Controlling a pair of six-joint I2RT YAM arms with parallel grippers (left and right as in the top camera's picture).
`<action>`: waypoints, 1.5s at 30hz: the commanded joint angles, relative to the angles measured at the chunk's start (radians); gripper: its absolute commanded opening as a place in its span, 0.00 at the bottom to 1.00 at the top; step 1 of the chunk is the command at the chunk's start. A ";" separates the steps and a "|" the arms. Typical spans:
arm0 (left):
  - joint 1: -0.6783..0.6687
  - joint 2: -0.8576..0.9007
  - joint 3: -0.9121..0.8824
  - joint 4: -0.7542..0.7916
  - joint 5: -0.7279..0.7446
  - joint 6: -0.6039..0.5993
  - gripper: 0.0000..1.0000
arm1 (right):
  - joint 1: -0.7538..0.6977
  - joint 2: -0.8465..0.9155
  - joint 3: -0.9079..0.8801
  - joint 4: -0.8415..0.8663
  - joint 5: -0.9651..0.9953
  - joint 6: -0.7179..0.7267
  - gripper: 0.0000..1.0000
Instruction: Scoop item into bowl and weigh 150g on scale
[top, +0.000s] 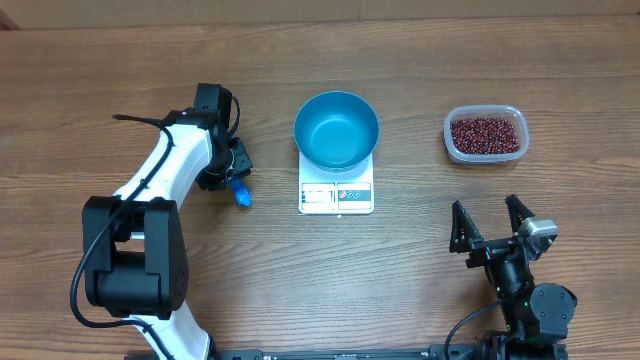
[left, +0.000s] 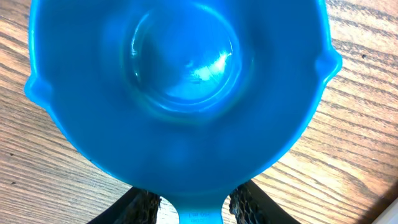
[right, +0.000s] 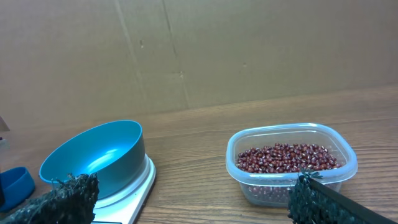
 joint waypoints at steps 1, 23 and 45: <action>0.004 0.003 -0.010 0.010 -0.016 -0.010 0.36 | 0.002 -0.008 -0.010 0.006 0.003 0.000 1.00; 0.005 -0.266 0.267 -0.248 0.201 0.058 0.05 | 0.002 -0.008 -0.010 0.006 0.003 0.000 1.00; -0.123 -0.278 0.266 -0.159 0.904 -0.342 0.04 | 0.002 0.229 0.555 -0.393 -0.087 0.170 1.00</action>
